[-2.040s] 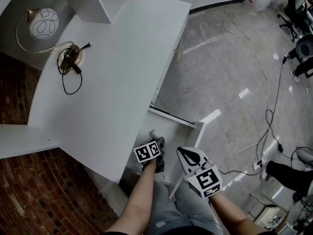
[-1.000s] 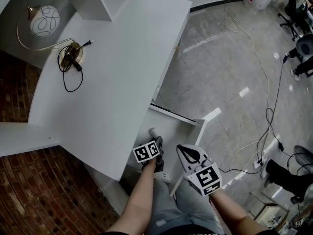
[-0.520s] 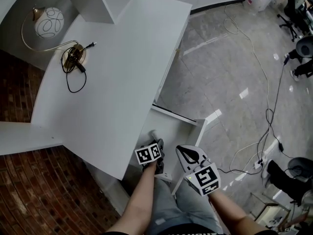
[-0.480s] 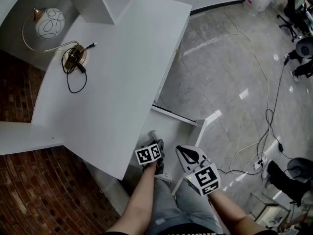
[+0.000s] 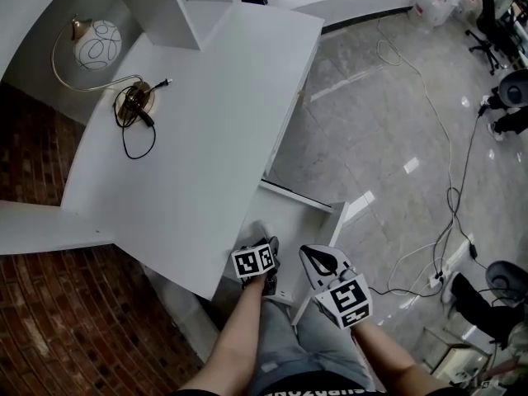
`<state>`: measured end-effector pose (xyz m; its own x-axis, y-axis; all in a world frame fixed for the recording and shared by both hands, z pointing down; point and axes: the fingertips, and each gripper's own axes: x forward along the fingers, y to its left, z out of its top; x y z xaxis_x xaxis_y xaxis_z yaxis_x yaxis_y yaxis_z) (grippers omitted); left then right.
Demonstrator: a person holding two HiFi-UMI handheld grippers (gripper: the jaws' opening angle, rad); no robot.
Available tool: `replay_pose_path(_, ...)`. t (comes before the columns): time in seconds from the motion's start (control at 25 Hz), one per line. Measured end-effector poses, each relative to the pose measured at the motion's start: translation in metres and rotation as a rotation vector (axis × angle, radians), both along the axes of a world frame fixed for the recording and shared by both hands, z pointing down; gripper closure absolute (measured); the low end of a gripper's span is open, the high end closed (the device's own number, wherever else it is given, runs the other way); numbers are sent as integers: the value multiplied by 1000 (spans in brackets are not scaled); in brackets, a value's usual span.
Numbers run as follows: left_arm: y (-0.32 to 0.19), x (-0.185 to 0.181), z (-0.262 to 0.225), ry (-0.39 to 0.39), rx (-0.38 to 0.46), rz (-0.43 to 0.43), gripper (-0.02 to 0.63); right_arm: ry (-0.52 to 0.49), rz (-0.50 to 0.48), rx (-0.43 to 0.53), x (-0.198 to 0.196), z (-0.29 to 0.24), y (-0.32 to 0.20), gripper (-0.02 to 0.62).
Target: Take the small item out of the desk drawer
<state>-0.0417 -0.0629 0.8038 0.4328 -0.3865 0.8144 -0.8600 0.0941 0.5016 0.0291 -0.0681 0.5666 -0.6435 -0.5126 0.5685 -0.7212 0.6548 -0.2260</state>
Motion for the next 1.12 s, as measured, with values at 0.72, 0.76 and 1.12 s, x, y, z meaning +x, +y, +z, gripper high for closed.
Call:
replay_pose_path(0.72, 14, -11, -50, 8, 43, 36, 480, 1, 35, 11, -7, -33, 14, 597)
replay_pose_path(0.76, 16, -12, -52, 8, 44, 36, 479, 1, 36, 13, -7, -35, 15, 597)
replay_pose_path(1.12, 27, -13, -75, 1, 61, 61, 479, -2, 51, 28, -5, -54, 24, 597)
